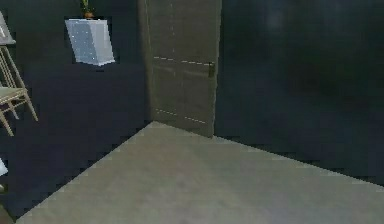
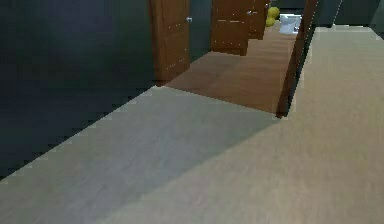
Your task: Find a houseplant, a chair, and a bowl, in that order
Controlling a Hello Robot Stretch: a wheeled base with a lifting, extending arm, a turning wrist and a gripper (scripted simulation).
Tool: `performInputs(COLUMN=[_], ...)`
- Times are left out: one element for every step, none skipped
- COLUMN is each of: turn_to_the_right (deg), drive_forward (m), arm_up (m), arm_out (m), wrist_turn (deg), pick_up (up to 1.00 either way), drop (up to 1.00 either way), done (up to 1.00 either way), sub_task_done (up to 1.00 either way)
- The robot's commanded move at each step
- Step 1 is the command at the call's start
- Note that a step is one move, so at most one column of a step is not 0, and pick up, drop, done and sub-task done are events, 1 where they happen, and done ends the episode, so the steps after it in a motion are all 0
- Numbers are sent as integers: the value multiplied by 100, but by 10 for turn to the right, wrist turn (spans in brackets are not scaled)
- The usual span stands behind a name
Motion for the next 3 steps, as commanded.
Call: performInputs(turn_to_the_right=[0,-120,0], drive_forward=[40,0,45], arm_up=[0,0,0], arm_out=[0,0,0], wrist_turn=[0,0,0], pick_up=[0,0,0], drop=[0,0,0], done=[0,0,0], sub_task_done=[0,0,0])
